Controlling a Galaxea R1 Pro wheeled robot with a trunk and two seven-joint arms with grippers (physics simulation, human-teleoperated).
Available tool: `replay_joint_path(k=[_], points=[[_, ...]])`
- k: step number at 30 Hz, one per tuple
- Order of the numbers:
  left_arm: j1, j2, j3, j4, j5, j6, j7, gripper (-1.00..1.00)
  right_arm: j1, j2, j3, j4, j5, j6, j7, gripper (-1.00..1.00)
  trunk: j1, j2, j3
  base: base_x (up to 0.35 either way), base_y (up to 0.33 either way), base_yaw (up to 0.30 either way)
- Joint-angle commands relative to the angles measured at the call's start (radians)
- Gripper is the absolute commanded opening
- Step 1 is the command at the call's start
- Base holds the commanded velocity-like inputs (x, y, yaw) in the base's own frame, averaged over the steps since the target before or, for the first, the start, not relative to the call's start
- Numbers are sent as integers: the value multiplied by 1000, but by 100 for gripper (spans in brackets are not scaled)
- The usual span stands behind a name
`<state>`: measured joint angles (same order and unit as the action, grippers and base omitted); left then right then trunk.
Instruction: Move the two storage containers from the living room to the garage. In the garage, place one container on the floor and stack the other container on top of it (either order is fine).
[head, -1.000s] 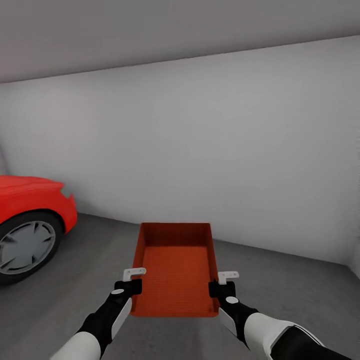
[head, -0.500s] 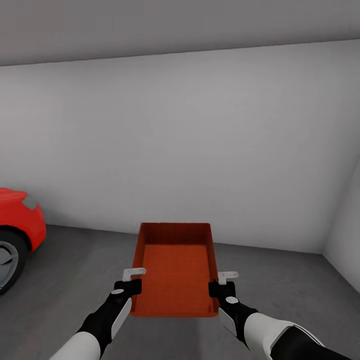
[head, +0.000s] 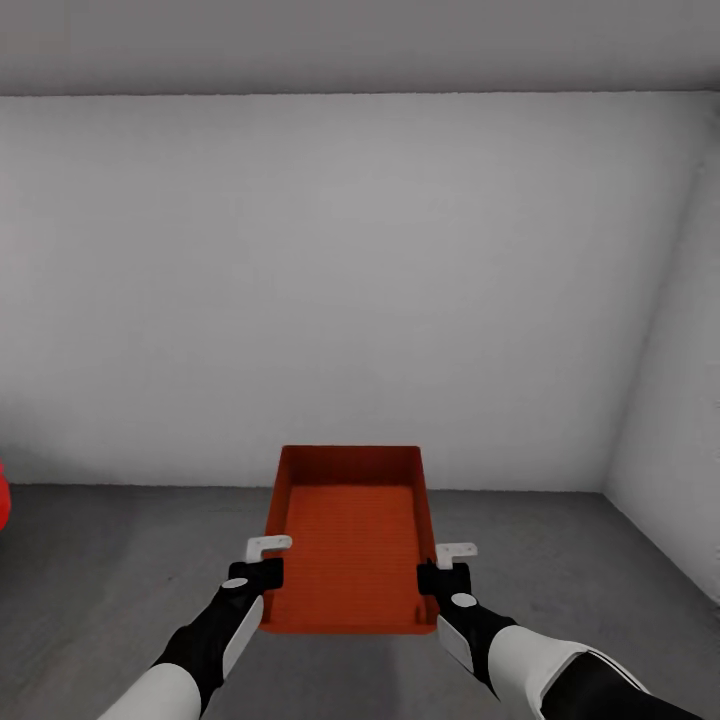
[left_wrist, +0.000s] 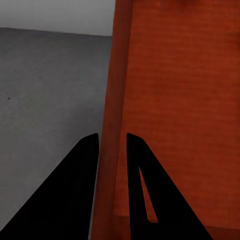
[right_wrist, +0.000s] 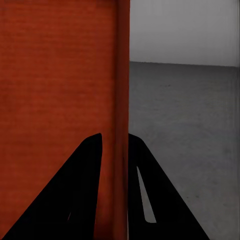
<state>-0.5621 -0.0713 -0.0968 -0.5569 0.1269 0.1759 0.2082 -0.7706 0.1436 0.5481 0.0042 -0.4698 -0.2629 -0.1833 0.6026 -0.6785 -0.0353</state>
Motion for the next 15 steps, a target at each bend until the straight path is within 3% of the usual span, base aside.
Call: replay_joint_path(k=[1, 6, 15], points=[[-1, 2, 12, -4, -7, 8, 43, -100, -1, -3, 0, 2, -20, -7, -4, -100, 1, -2, -2, 282, 256, -282], [-1, 2, 12, -4, -7, 8, 43, -100, -1, -3, 0, 2, -20, -7, -4, -100, 1, -2, -2, 283, 242, -124], [-1, 2, 12, -5, -7, 8, 43, -100, -1, -3, 0, 2, -20, -7, -4, -100, 1, -2, -2, 297, 185, -11]])
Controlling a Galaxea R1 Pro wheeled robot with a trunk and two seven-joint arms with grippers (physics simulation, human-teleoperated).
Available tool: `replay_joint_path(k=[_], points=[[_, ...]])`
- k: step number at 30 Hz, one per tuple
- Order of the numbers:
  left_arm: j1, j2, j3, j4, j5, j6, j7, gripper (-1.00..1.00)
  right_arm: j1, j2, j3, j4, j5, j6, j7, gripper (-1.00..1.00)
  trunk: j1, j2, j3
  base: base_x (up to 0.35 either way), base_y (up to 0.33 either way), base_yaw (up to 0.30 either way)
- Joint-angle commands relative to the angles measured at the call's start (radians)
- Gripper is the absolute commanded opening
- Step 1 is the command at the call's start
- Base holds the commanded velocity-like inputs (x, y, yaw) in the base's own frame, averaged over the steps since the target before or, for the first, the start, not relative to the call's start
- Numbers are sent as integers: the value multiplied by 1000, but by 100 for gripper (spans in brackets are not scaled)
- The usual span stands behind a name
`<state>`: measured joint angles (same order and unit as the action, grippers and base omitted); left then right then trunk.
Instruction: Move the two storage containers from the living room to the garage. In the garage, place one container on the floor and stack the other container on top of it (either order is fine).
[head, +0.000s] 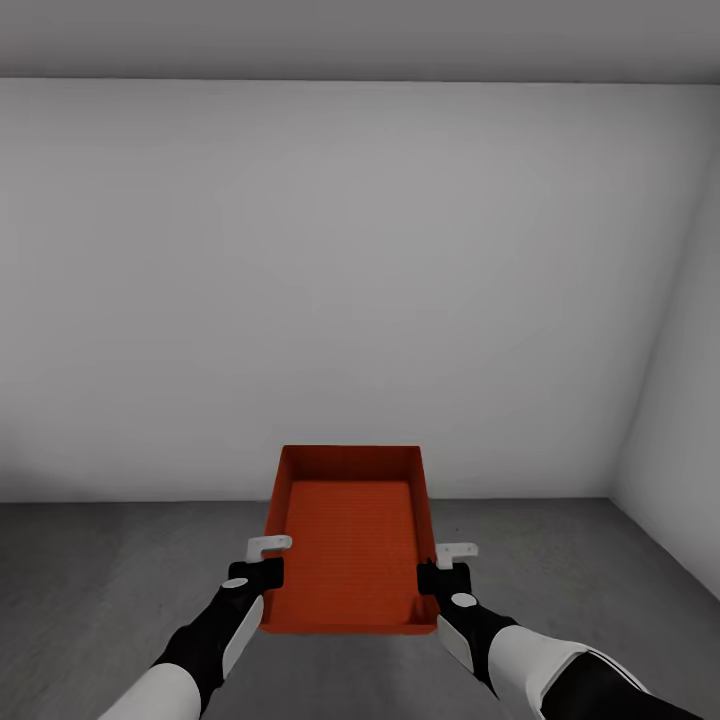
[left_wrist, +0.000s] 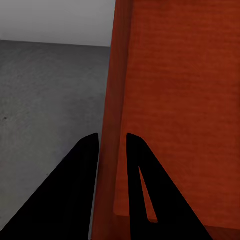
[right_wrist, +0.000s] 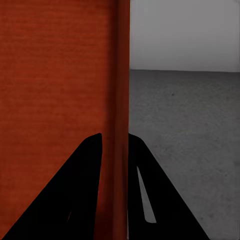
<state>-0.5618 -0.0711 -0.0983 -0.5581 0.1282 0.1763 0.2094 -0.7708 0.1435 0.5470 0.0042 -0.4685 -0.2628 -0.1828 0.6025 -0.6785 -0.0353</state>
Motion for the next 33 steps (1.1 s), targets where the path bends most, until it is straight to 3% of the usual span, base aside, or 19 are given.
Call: replay_joint_path(k=[1, 19, 33], points=[[-1, 2, 14, -3, -9, 8, 42, -100, -1, -3, 1, 2, -21, -7, -4, -100, 1, -2, -2, 302, 169, -1], [-1, 2, 14, -5, -9, 8, 42, -100, -1, -2, 1, 2, -21, -8, -6, -100, 1, -2, -2, 303, 167, 1], [-1, 2, 14, -5, -9, 8, 42, -100, -1, -3, 1, 2, -21, -8, -5, -100, 1, -2, -2, 303, 165, 141]])
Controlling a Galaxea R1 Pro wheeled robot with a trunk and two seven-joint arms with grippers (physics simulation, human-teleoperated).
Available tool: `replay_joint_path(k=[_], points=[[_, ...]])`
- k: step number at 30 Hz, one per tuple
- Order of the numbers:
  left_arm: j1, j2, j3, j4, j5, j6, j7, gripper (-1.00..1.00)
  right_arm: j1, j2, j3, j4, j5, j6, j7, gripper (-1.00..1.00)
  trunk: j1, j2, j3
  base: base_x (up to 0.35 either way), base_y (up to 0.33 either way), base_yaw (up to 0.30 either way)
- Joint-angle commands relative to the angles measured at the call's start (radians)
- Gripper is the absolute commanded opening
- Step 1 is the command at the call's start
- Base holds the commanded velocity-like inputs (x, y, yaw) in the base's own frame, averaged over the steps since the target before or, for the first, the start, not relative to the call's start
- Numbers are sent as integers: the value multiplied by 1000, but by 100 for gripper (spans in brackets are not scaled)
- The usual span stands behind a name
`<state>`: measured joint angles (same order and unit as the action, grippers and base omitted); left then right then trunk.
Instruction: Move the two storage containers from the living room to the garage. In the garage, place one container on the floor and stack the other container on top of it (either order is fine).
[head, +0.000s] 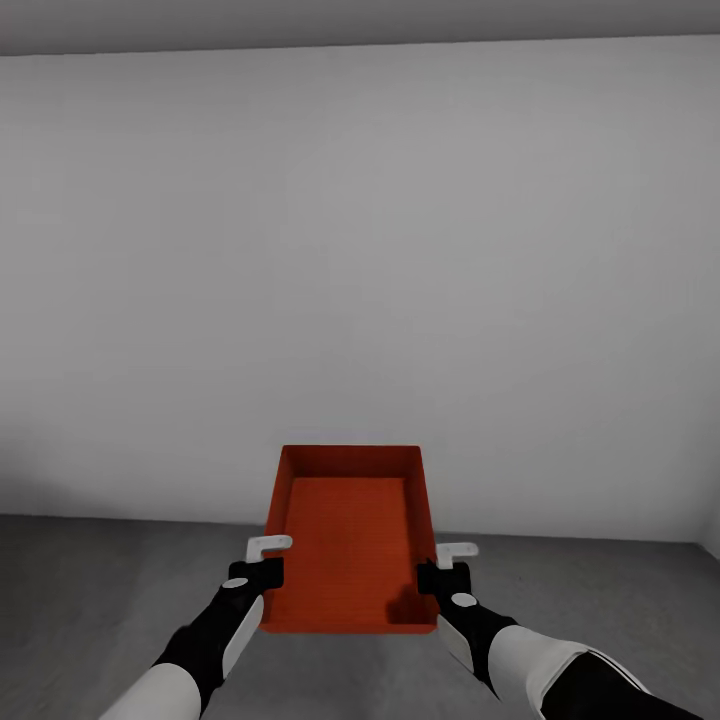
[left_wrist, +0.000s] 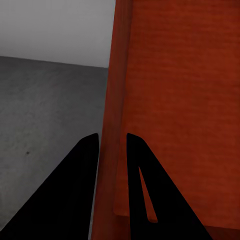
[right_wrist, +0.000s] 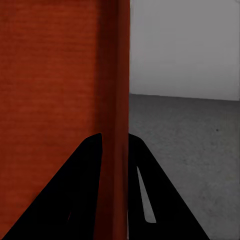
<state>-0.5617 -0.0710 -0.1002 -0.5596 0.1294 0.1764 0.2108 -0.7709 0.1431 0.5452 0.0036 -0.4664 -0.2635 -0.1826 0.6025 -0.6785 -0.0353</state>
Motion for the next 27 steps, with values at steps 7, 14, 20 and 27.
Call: replay_joint_path(k=[7, 14, 20, 27], points=[[-1, 2, 16, -5, -10, 8, 41, -100, -1, -2, 2, 3, -24, -8, -5, -100, 1, -2, -2, 303, 160, 6], [-1, 2, 16, -5, -10, 8, 41, -100, -1, -3, 2, 3, -23, -7, -5, -100, 1, -2, -2, 292, 114, 0], [-1, 2, 16, -5, -10, 7, 41, -100, -1, -3, 2, 3, -23, -7, -6, -100, 1, -2, -2, 116, 16, 0], [-1, 2, 16, -5, -10, 7, 41, -100, -1, -2, 2, 3, -24, -7, -6, -100, 1, -2, -5, 11, 1, 0]])
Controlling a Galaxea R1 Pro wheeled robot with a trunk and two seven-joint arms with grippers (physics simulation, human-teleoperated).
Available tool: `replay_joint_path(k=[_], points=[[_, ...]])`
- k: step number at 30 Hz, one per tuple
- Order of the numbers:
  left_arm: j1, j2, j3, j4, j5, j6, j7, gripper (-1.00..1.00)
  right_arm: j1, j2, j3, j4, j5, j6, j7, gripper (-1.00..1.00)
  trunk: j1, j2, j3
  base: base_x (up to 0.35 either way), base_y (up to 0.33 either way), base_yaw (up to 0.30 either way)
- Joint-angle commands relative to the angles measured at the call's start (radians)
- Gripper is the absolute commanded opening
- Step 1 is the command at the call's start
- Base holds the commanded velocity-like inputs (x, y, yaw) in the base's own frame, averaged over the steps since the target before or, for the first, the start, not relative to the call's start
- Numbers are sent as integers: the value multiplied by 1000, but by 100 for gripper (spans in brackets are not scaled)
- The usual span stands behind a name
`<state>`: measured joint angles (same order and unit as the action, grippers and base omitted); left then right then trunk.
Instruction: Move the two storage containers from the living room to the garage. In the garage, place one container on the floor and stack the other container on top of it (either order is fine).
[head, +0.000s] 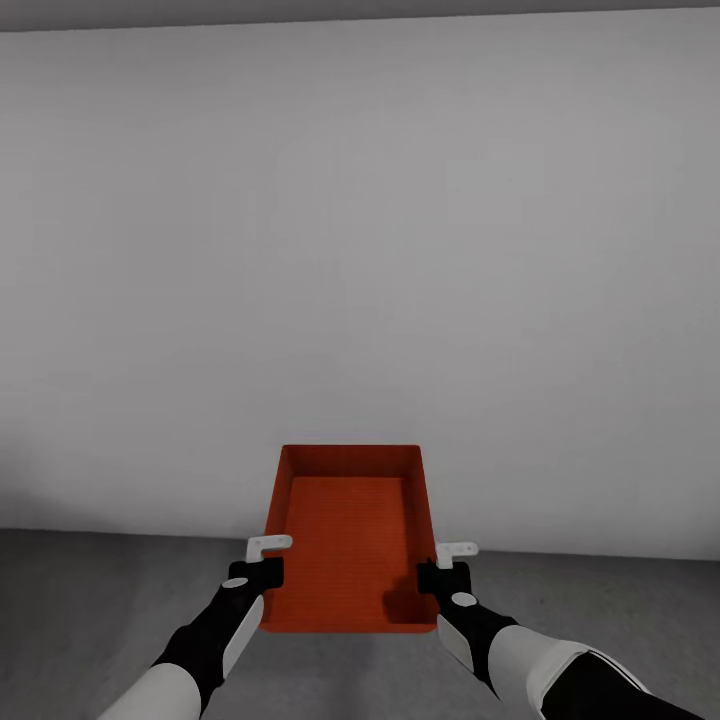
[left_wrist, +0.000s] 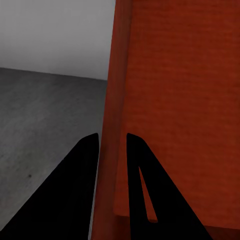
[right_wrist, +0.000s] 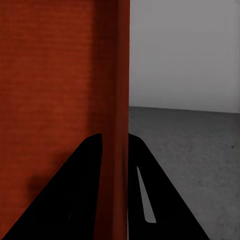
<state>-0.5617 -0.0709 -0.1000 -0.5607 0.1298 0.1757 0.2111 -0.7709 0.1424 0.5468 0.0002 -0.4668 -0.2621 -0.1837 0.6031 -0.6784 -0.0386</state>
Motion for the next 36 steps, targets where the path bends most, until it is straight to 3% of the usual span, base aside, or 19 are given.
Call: replay_joint_path(k=[1, 36], points=[[-1, 2, 16, -4, -10, 8, 40, -100, -1, -1, 1, 6, -24, -8, -5, -100, 0, -2, -3, 1, 0, 0], [-1, 0, 13, -5, -9, 7, 40, -100, -1, -2, 0, 6, -24, -8, -5, -100, 0, -2, -59, 0, 0, 0]])
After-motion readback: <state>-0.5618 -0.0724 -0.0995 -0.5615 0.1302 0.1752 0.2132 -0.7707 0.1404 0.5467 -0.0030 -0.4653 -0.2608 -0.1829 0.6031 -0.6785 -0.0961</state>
